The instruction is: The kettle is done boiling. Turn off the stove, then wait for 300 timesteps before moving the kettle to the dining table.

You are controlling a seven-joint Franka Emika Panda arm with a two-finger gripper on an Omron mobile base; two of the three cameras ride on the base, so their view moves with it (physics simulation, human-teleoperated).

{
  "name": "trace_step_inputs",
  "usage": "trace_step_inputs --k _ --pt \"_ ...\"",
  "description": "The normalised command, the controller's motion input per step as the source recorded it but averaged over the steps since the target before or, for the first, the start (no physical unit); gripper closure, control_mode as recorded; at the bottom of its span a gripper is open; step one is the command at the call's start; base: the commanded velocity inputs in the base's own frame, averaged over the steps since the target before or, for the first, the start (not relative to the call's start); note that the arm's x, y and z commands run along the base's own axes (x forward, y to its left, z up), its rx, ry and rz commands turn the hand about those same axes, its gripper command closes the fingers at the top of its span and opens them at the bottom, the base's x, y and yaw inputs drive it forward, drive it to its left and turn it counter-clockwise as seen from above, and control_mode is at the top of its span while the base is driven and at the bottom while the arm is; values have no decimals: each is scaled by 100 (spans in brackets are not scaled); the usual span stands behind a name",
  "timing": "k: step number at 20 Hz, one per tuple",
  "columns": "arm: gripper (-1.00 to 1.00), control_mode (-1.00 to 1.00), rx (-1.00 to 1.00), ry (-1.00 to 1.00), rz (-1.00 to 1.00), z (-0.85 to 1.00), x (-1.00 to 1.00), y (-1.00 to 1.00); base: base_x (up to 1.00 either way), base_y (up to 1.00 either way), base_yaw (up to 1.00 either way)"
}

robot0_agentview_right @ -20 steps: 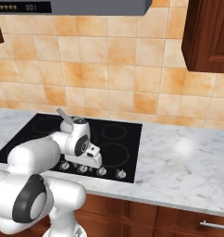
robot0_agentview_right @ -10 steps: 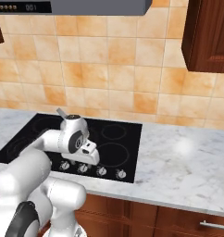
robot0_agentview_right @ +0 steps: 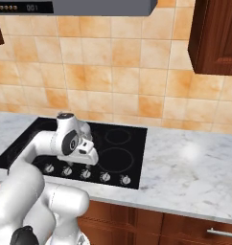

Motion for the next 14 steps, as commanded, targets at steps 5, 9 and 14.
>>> trace_step_inputs --k 5,9,14 --pt "-100 -100 -4 -2 14 41 -3 14 0 0 0" --pt "-100 -100 -1 -6 15 25 0 14 0 0 0" --pt "-100 -100 0 -7 15 22 0 12 0 0 0"
